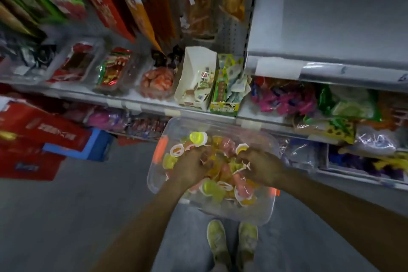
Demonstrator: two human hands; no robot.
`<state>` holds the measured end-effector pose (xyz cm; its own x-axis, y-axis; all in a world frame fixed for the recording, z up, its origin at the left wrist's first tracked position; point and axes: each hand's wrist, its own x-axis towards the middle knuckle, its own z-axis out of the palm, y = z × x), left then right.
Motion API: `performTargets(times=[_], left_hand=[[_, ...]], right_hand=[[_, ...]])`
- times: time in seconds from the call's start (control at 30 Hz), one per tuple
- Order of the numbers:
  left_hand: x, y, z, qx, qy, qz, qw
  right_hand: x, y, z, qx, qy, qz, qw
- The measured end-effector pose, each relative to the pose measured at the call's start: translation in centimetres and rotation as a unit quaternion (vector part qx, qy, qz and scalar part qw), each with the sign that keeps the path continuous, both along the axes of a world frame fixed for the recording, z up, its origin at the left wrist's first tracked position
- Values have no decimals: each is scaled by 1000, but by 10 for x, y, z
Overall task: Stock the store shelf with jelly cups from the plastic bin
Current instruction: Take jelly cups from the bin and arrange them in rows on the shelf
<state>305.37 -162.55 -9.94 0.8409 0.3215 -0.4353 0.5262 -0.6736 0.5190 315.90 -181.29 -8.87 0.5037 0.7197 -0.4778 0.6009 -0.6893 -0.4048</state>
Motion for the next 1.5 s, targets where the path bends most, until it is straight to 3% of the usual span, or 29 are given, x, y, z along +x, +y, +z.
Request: performTargets(times=[0.1,0.23,0.37,0.57,0.73,0.83,0.93,1.03,1.1,1.2,1.27,1.37,1.43,1.5], left_hand=[[0,-2,-51,-13,32,10,999],[6,0,-102,30,50,-1,998],[13,-1,-143,56,88,-33,994],[26,-5,-170,182,101,-89,974],[38,-7,-178,221,126,-131,958],[44,-11,-182,241,143,-148,949],[48,-11,-182,236,128,-147,952],[41,-7,-178,194,89,-105,971],[35,-6,-171,125,57,-41,990],[32,-7,-149,-21,19,62,998],[33,-9,-125,-124,3,145,982],[35,-15,-78,-271,-15,260,927],[36,-18,-45,-333,-27,287,898],[37,-21,-17,-344,-57,289,892]], right_hand=[[-10,4,-51,1,11,43,999],[-24,15,-106,40,-26,131,990],[-39,17,-166,16,-72,183,980],[-48,24,-191,7,-123,163,979],[-42,30,-202,23,-121,193,973],[-36,29,-193,30,-185,220,957],[-31,27,-182,40,-211,172,962],[-24,19,-176,77,-52,4,996],[-22,15,-167,118,44,-136,983],[-20,11,-151,177,175,-315,916],[-16,12,-136,224,248,-393,857],[-6,14,-96,252,289,-441,811],[0,14,-63,263,292,-430,813],[4,12,-27,287,275,-411,820]])
